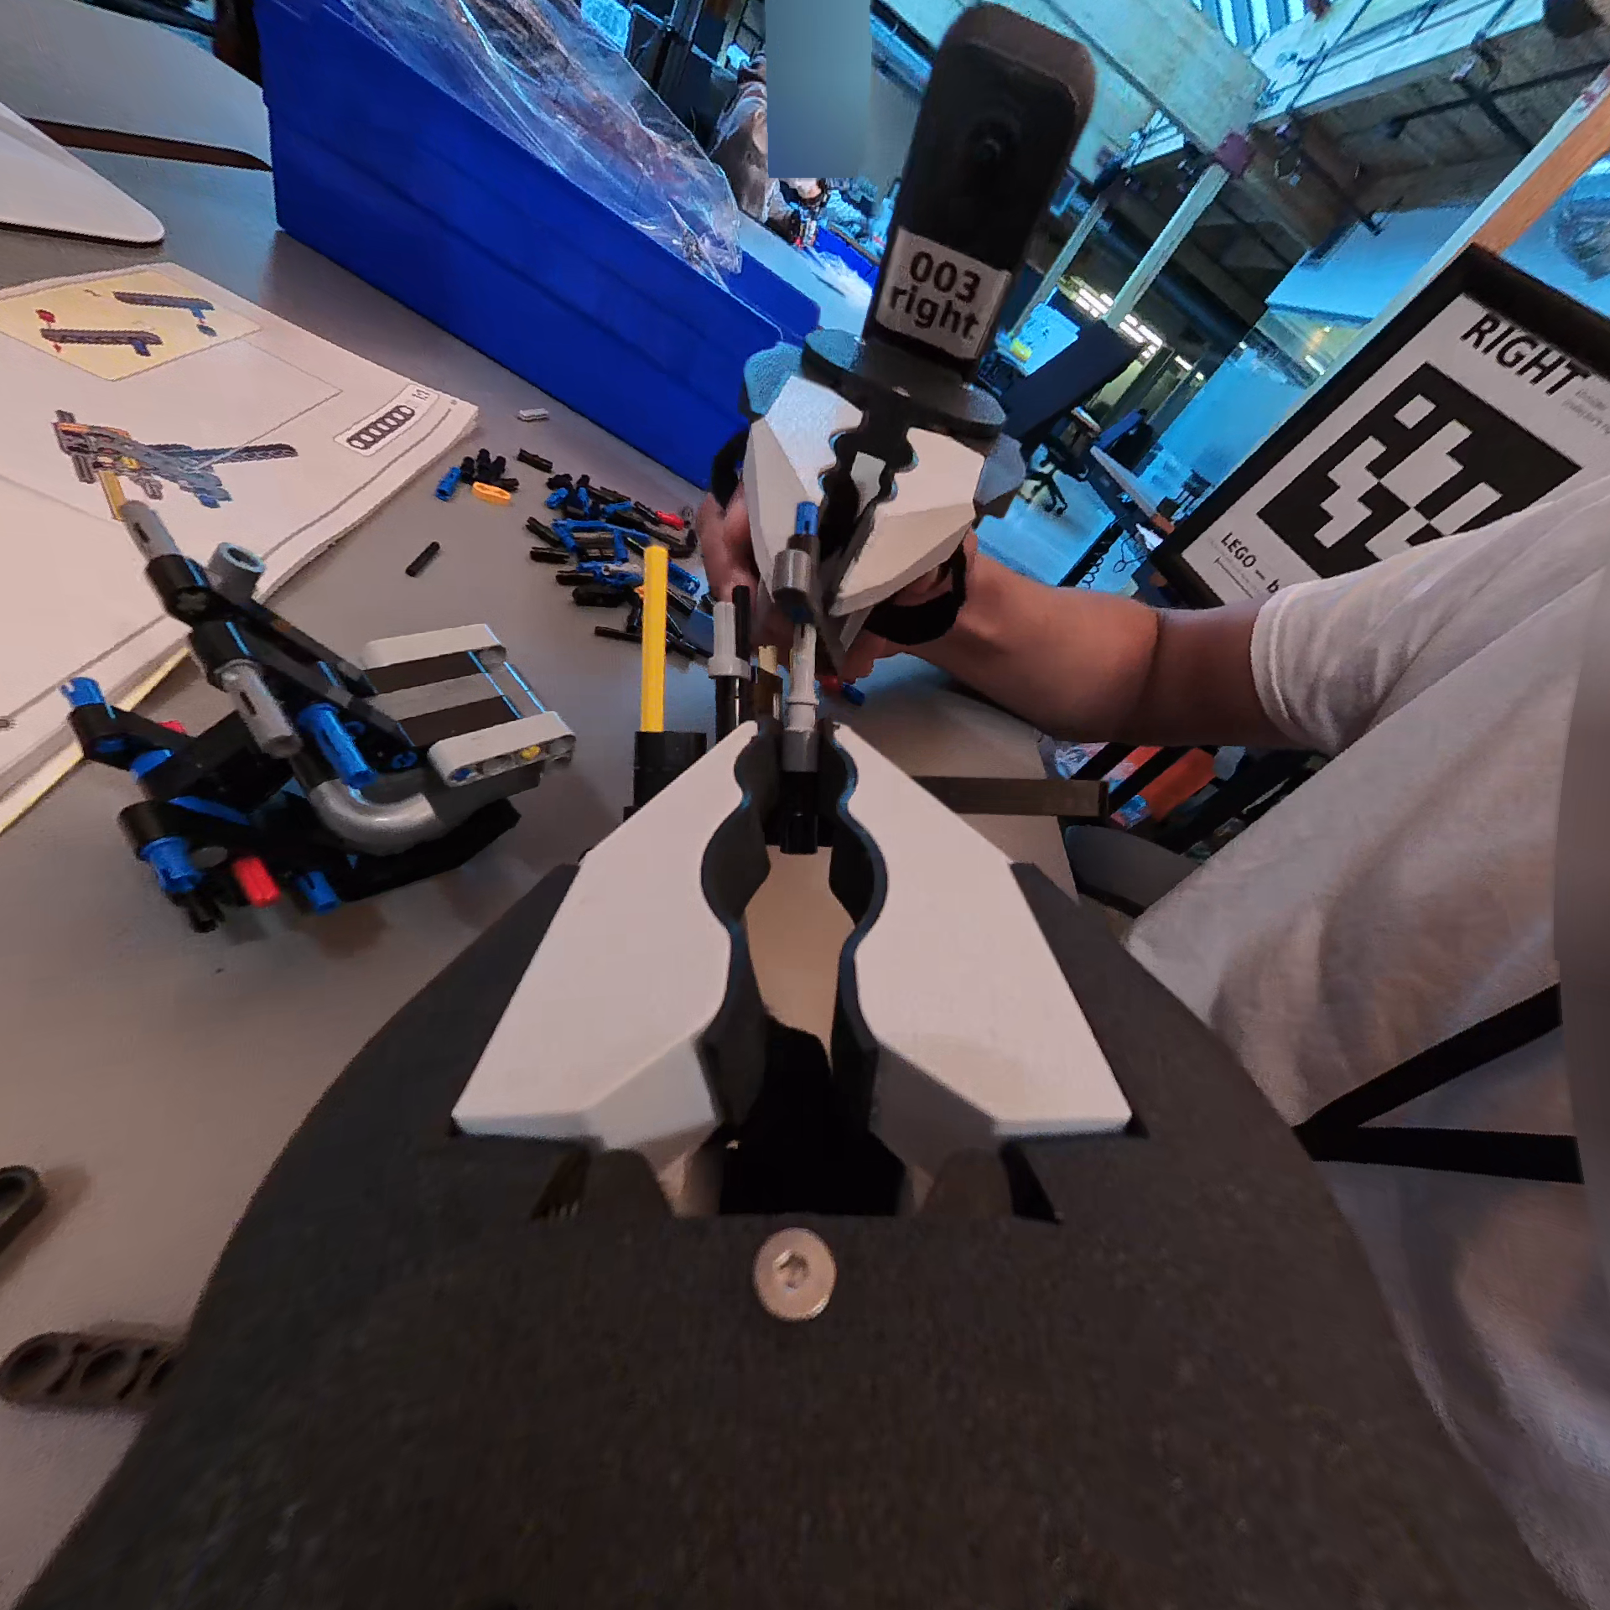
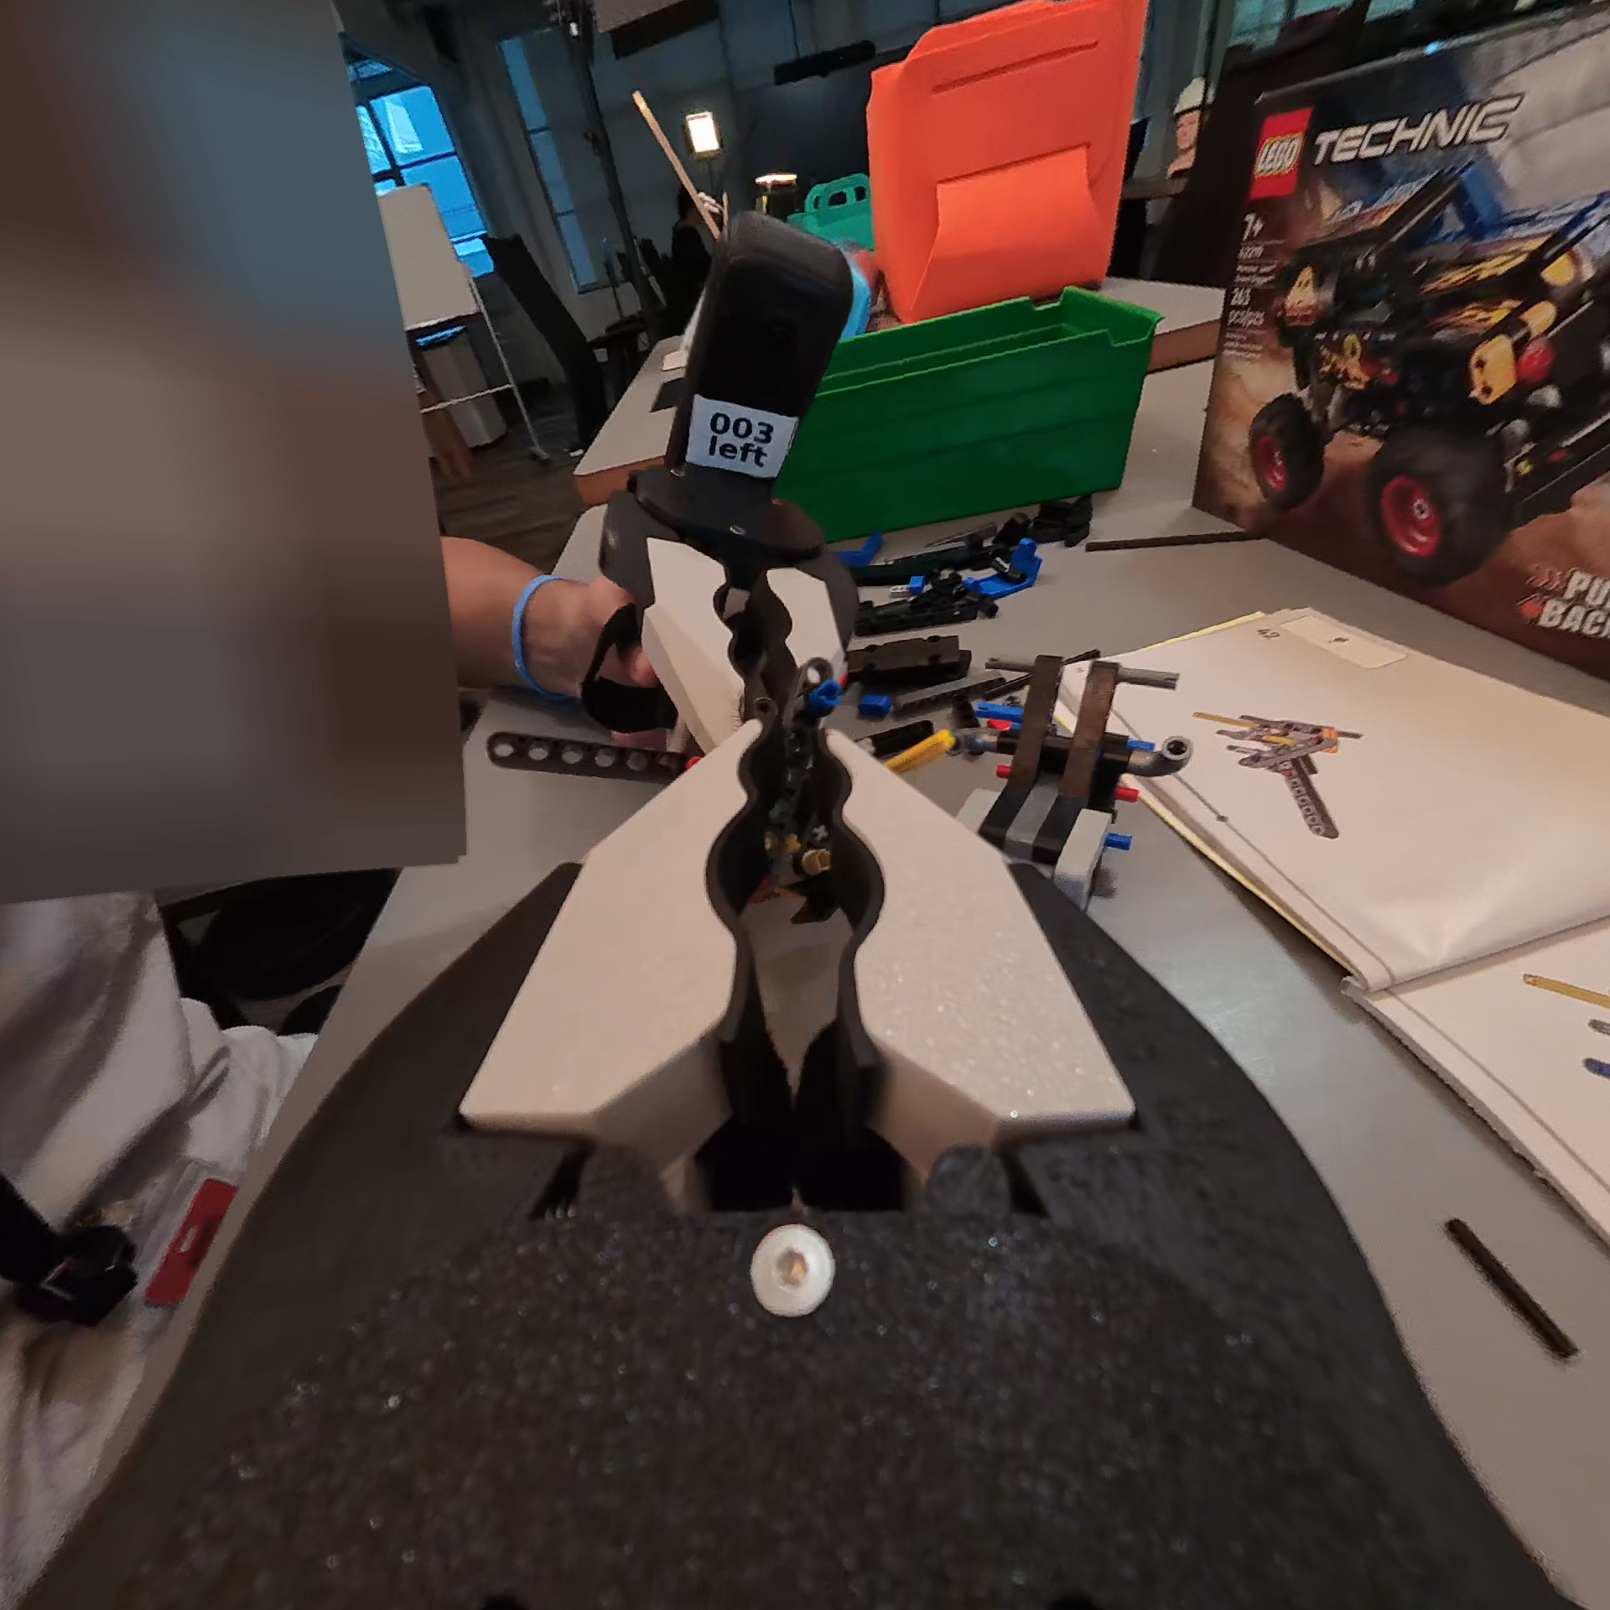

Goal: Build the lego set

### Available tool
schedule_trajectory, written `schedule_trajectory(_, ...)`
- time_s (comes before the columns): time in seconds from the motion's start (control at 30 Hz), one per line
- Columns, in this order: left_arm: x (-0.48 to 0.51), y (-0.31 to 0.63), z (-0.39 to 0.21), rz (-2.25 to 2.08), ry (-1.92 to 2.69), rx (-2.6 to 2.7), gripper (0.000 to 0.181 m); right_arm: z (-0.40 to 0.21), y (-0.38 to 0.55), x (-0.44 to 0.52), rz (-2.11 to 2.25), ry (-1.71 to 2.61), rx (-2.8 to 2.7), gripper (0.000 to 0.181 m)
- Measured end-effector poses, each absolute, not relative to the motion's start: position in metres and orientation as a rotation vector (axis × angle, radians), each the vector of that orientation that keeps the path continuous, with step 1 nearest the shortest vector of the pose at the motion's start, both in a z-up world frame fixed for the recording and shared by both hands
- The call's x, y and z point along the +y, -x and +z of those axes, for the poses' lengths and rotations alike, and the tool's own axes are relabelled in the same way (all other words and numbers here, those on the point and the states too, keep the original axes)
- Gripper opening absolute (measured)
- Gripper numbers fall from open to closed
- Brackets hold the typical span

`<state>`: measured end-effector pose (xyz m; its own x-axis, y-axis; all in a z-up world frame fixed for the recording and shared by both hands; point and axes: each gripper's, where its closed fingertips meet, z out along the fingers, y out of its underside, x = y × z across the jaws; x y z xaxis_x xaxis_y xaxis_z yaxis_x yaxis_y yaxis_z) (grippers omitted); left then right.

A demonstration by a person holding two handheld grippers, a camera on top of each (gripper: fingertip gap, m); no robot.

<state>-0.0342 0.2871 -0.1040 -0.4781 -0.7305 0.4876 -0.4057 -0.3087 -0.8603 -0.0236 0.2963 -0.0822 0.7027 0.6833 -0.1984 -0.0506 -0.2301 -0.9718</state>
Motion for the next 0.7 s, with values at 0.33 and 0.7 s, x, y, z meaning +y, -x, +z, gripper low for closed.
schedule_trajectory(0.33,0.277,0.038,-0.11,-1.704,1.343,1.789,0.005,-0.091,0.029,0.284,1.055,1.767,-0.487,0.006)
schedule_trajectory(0.7,0.278,0.037,-0.119,-1.589,1.345,1.828,0.006,-0.1,0.029,0.284,0.865,1.789,-0.615,0.007)
